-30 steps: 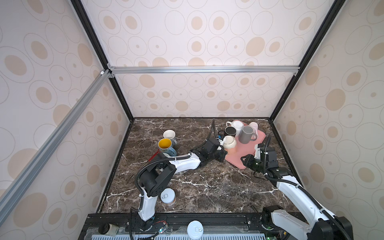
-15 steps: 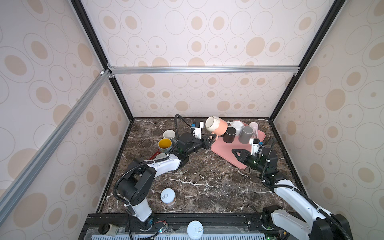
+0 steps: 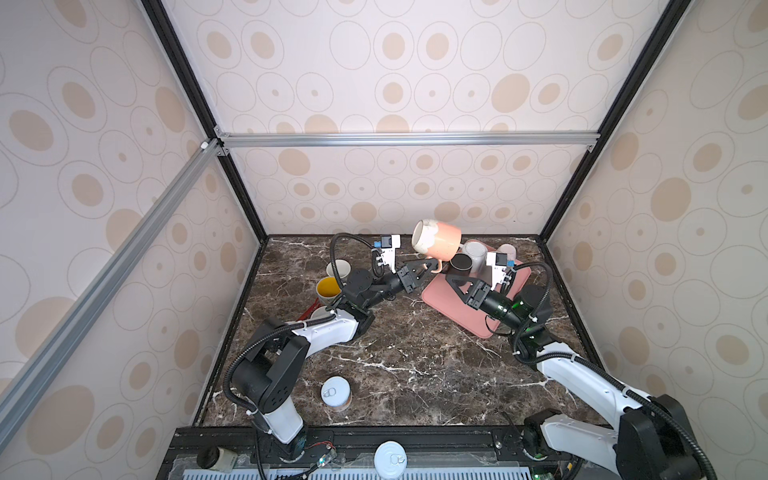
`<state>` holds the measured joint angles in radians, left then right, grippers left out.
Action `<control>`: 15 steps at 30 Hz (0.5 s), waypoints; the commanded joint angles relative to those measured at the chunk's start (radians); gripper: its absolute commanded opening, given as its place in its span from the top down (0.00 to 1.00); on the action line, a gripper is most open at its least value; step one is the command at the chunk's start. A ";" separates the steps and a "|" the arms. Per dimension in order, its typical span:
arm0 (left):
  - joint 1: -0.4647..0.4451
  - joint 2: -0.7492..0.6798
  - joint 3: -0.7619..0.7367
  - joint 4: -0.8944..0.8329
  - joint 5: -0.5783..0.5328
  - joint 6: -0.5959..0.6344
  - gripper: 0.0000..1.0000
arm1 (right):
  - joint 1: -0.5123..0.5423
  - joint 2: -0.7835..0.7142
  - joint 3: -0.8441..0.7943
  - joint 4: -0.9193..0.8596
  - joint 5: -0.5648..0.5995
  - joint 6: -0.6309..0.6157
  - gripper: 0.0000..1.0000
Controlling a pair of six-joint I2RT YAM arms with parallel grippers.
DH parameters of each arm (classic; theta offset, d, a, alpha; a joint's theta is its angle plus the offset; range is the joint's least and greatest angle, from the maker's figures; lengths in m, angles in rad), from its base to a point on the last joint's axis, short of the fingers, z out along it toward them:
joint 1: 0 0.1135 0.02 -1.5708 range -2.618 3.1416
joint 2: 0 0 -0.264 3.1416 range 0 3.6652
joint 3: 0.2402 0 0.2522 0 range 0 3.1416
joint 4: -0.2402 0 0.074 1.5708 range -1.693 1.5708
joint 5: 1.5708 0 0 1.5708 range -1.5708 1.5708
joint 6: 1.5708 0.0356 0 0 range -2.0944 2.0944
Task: Turn the mug right side up
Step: 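Lift the orange mug with the left gripper while the right gripper moves toward it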
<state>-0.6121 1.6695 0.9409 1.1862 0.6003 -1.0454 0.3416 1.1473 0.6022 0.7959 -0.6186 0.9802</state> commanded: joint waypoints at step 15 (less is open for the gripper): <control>0.011 -0.034 0.064 0.337 0.058 -0.202 1.00 | 0.023 0.031 0.124 0.061 -0.052 0.044 0.61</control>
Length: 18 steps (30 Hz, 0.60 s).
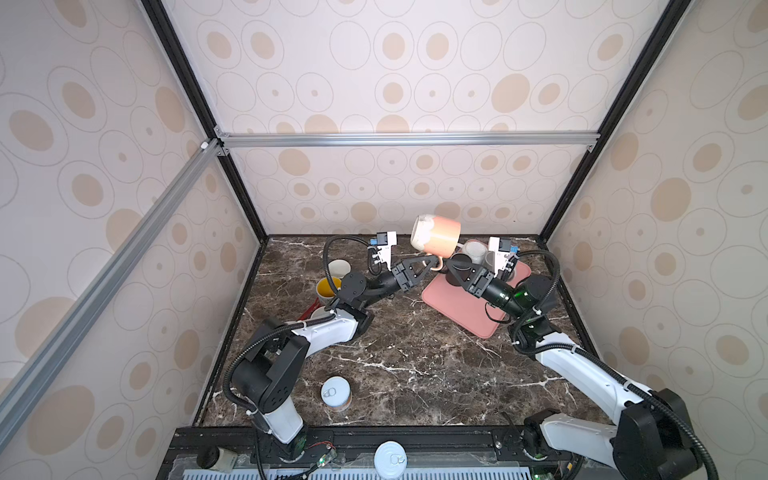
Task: Turn the mug right side up
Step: 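Grasp the raised orange mug handle with the right gripper and turn it upright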
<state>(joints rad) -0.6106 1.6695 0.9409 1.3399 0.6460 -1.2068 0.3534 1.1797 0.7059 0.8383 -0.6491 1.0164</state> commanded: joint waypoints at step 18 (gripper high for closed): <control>0.008 -0.028 0.049 0.173 0.028 -0.070 1.00 | 0.072 0.063 0.070 0.056 -0.045 0.008 0.62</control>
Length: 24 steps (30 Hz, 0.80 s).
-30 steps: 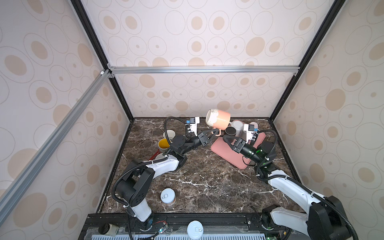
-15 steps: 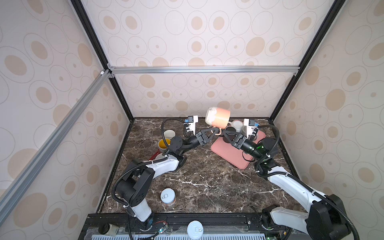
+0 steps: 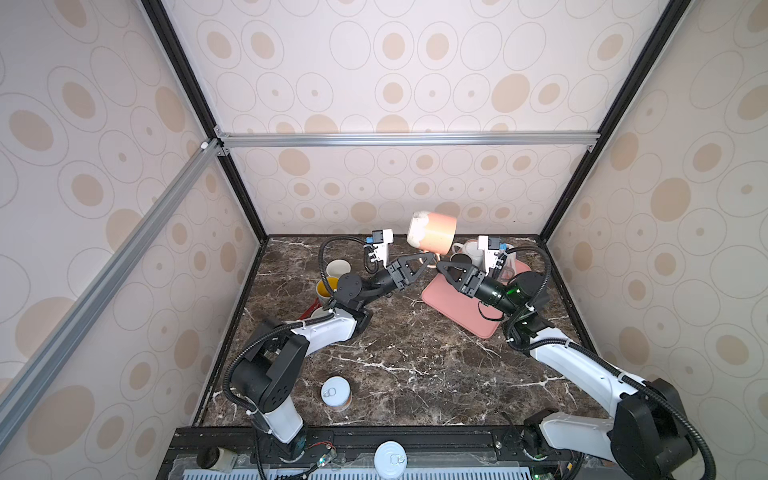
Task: Turn the mug right side up
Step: 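Grasp the raised orange mug handle with the right gripper and turn it upright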
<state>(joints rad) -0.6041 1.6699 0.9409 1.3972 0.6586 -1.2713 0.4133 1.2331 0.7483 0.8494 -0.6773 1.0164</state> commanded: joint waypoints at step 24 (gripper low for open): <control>-0.002 0.000 0.056 0.089 0.087 -0.039 0.99 | 0.022 0.111 0.052 0.131 -0.027 0.058 1.00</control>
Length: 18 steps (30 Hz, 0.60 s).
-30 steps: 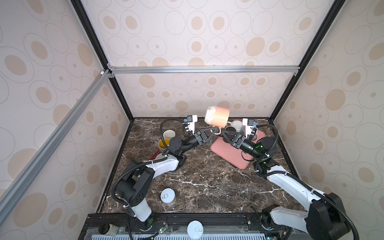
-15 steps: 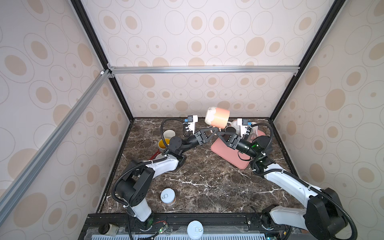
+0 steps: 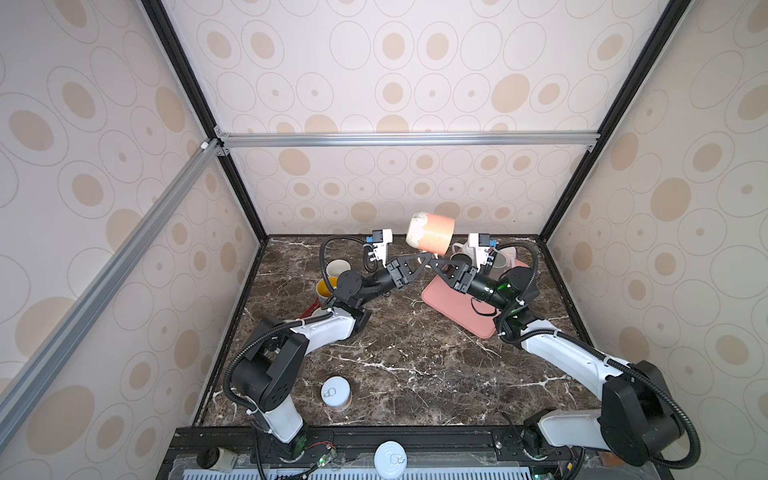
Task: Turn the mug right side up
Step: 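Grasp the raised orange mug handle with the right gripper and turn it upright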
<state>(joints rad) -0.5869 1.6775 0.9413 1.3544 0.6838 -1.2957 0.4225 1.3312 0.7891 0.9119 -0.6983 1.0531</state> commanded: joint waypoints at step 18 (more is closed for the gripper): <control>0.045 -0.029 -0.034 0.079 0.054 0.028 0.56 | 0.013 -0.053 -0.076 0.031 0.094 -0.038 1.00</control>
<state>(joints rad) -0.5629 1.6806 0.8978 1.3594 0.7334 -1.2972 0.4332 1.3125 0.7120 0.9089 -0.6437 1.0451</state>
